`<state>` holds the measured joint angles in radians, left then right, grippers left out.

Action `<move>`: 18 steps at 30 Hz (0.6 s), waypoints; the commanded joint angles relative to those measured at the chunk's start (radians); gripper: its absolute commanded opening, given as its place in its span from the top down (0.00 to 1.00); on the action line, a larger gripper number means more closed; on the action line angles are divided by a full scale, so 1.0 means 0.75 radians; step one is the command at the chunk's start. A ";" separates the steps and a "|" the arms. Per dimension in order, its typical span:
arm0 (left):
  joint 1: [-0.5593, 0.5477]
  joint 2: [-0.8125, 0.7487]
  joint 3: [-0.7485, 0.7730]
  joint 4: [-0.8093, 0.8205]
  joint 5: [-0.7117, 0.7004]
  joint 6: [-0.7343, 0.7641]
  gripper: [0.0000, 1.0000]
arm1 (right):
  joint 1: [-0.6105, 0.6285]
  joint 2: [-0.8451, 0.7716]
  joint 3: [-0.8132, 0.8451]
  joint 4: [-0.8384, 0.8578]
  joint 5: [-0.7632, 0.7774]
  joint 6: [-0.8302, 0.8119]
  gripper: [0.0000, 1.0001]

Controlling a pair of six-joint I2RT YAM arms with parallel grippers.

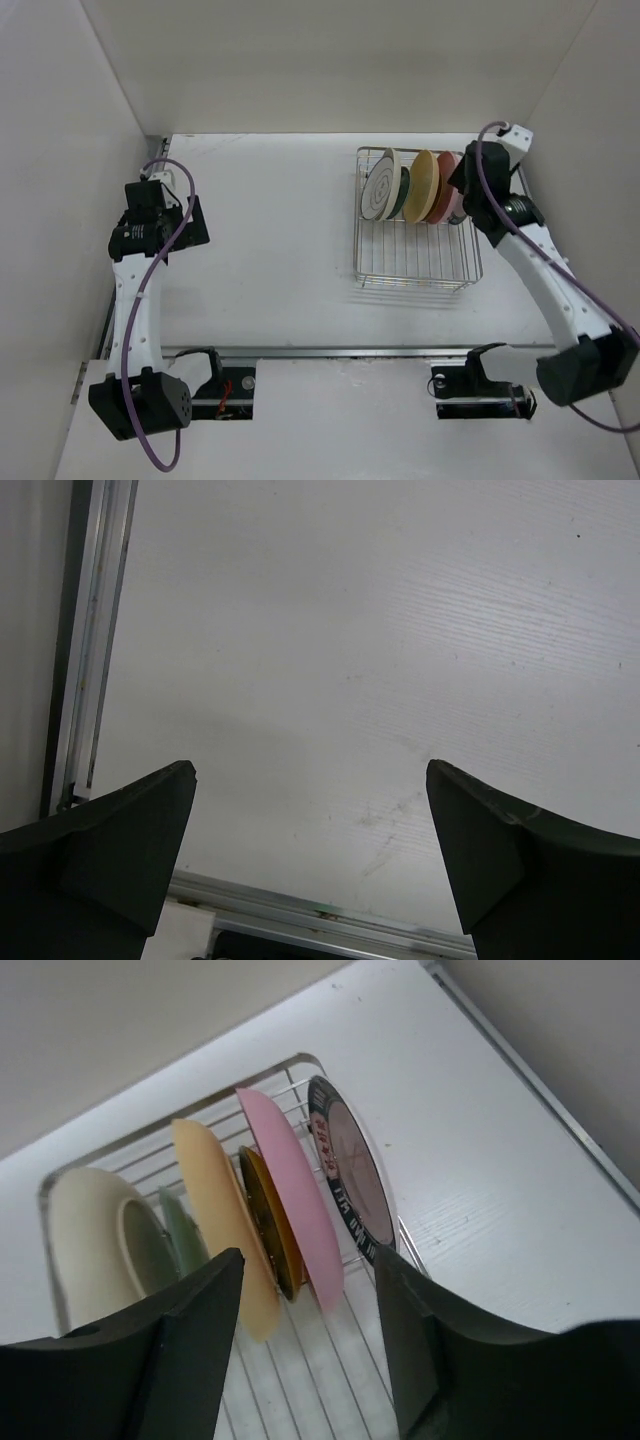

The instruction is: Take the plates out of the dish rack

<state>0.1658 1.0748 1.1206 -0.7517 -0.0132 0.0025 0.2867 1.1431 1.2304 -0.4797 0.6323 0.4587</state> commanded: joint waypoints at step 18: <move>0.006 -0.016 -0.034 0.031 0.120 0.031 0.00 | -0.313 0.490 0.192 0.102 -0.115 -0.051 0.39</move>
<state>0.1654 1.0695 1.1027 -0.7444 0.0570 0.0177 0.0563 1.4773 1.3621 -0.4107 0.5812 0.4358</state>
